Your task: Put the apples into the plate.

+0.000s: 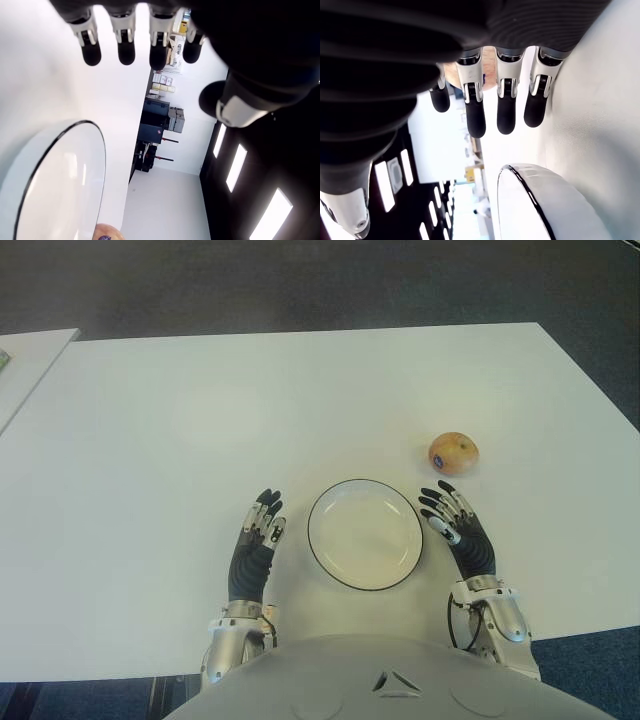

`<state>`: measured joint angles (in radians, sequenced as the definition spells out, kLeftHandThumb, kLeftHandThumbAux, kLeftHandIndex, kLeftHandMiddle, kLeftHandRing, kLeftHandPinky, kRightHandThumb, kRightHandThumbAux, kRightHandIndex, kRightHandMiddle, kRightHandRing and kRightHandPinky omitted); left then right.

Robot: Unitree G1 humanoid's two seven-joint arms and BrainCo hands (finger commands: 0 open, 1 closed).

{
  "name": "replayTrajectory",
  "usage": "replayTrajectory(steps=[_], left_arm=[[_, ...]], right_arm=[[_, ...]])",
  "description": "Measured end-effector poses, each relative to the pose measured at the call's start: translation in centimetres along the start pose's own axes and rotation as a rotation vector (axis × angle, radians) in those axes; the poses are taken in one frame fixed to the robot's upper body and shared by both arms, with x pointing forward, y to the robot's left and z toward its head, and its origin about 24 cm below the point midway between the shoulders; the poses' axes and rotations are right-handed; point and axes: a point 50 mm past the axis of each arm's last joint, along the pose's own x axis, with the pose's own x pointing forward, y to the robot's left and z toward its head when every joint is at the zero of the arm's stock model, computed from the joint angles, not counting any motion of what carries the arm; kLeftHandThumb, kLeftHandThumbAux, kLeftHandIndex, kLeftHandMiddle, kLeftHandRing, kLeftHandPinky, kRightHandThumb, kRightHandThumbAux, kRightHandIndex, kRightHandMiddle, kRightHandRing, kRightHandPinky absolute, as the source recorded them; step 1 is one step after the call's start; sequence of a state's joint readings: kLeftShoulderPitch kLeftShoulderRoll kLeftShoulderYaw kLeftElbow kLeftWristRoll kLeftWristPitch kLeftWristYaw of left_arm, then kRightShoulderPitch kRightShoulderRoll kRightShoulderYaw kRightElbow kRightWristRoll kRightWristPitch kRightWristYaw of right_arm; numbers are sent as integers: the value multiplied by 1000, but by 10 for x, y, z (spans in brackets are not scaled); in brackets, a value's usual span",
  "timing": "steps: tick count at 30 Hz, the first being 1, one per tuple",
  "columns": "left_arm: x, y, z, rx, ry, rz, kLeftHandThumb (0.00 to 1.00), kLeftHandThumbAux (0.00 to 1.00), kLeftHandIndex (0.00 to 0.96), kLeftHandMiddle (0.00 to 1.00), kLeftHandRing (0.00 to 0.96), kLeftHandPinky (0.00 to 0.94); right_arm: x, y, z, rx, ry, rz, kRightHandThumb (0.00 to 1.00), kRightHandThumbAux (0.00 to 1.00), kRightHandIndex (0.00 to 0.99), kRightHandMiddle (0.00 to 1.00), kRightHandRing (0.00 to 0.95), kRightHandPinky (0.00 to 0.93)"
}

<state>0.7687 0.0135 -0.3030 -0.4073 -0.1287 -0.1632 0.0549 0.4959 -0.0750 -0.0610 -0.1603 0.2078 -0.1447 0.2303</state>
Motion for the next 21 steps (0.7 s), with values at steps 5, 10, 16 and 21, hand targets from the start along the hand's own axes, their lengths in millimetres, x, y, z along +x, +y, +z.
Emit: replayTrajectory(steps=[5, 10, 16, 21], left_arm=[[0, 0, 0, 0, -2, 0, 234, 524, 135, 118, 88, 102], [0, 0, 1, -1, -5, 0, 236, 526, 140, 118, 84, 103], [0, 0, 2, -4, -9, 0, 243, 526, 140, 118, 88, 111], [0, 0, 2, -2, -9, -1, 240, 530, 133, 115, 89, 116]], right_arm=[[0, 0, 0, 0, 0, 0, 198, 637, 113, 247, 210, 195], [0, 0, 0, -1, 0, 1, 199, 642, 115, 249, 212, 205], [0, 0, 0, -2, 0, 2, 192, 643, 118, 253, 212, 194], [0, 0, 0, -2, -2, 1, 199, 644, 122, 258, 217, 209]])
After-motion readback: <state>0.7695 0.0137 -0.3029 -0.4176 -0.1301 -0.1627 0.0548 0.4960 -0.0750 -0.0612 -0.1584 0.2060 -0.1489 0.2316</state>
